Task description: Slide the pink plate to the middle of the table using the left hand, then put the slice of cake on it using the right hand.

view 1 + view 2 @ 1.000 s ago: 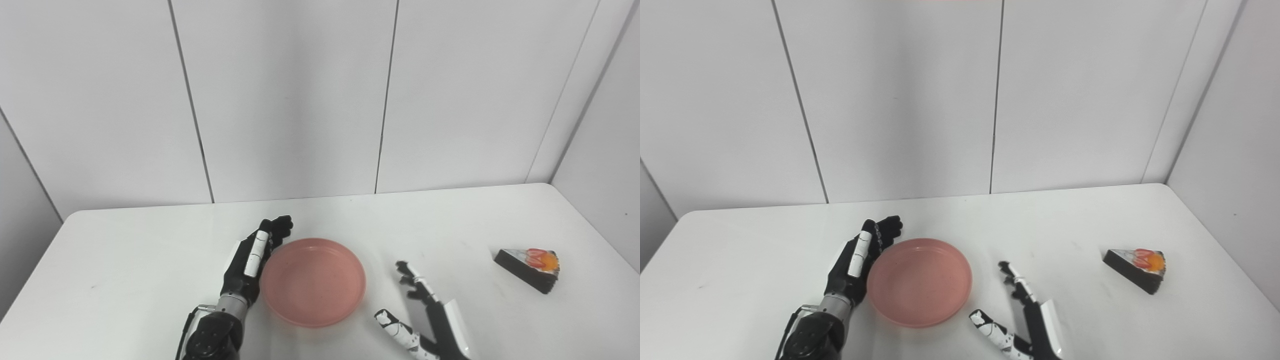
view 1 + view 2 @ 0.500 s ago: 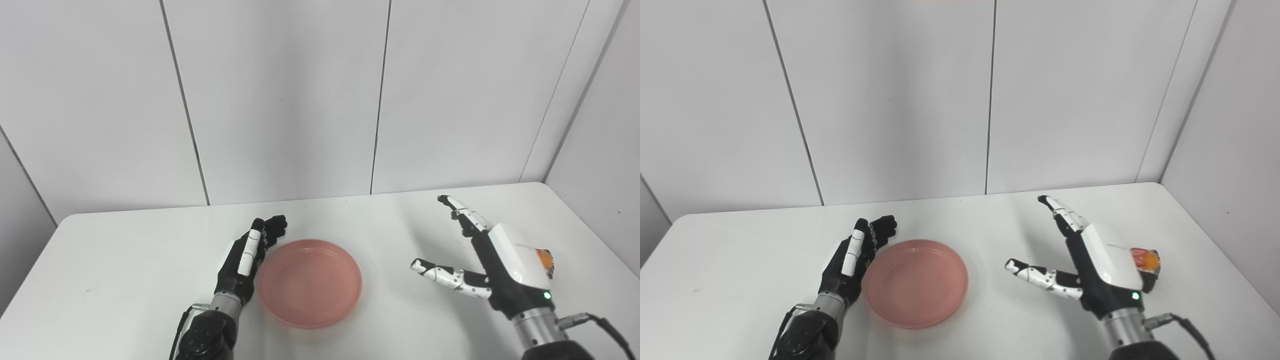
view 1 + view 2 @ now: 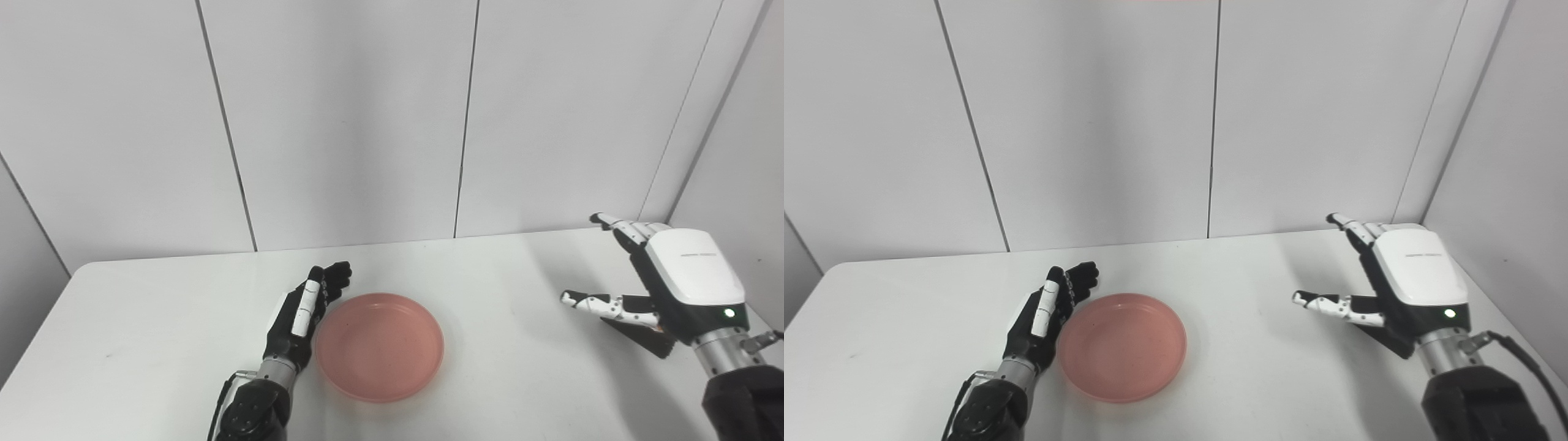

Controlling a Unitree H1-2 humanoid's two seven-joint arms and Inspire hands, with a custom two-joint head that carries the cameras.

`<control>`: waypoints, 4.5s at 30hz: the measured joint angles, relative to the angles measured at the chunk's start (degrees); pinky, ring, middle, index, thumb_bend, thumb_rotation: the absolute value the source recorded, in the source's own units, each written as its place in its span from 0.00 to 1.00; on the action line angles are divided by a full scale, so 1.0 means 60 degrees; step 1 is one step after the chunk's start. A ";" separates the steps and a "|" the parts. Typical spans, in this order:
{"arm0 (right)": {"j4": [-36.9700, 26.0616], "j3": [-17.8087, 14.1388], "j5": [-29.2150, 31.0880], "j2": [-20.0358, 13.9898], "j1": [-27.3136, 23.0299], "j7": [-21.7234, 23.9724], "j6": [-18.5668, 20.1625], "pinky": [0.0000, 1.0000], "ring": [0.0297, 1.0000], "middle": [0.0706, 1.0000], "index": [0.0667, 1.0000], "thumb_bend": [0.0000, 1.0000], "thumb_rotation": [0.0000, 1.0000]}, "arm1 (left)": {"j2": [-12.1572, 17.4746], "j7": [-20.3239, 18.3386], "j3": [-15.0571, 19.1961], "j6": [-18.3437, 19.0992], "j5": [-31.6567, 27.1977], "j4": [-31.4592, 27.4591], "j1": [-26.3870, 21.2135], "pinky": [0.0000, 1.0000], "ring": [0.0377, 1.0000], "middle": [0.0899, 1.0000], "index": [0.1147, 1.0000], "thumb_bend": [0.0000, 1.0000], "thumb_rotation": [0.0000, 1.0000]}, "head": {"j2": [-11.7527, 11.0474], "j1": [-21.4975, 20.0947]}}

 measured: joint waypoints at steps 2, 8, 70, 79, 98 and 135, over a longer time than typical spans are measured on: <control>0.0293 -0.0040 0.0013 -0.0356 0.0001 0.0440 0.0056 0.69 0.76 0.77 0.78 1.00 0.77 | 0.0000 -0.0005 0.0000 0.0000 -0.0003 0.0000 0.0001 0.90 0.84 0.79 0.68 0.85 0.94 | 0.0000 0.0000; 0.1899 -0.0397 0.0759 -0.0684 0.0011 0.0324 0.0039 0.60 0.72 0.76 0.76 1.00 0.71 | -0.0028 -0.0041 0.0004 0.0021 -0.0022 -0.0072 0.0043 0.91 0.85 0.80 0.69 0.85 0.94 | 0.0044 0.0029; 0.5900 0.0827 0.3353 -0.0994 -0.0793 -0.2077 -0.0565 0.25 0.29 0.35 0.45 0.52 0.13 | -0.0031 -0.0283 -0.0056 0.0382 -0.0216 -0.0376 0.0222 0.91 0.84 0.79 0.68 0.81 0.90 | 0.0176 0.0293; 0.5665 0.0881 0.3387 -0.0996 -0.0733 -0.2034 -0.0552 0.24 0.27 0.33 0.45 0.51 0.13 | -0.0029 -0.0285 -0.0064 0.0393 -0.0216 -0.0396 0.0229 0.91 0.84 0.80 0.69 0.81 0.91 | 0.0176 0.0322; 0.1281 0.0692 0.4051 -0.0142 -0.1392 -0.0949 -0.0259 0.20 0.24 0.30 0.45 0.51 0.14 | -0.0041 -0.0180 -0.0290 0.0392 0.0020 -0.0531 0.0285 0.90 0.83 0.80 0.70 0.80 0.93 | 0.0059 0.0746; 0.4029 0.3297 0.3416 0.3140 -0.3130 -0.0587 -0.0774 0.25 0.30 0.38 0.49 0.52 0.00 | -0.0900 0.0553 -0.0602 0.0285 0.0657 -0.0717 0.0458 0.86 0.80 0.78 0.71 0.81 1.00 | 0.0308 0.3618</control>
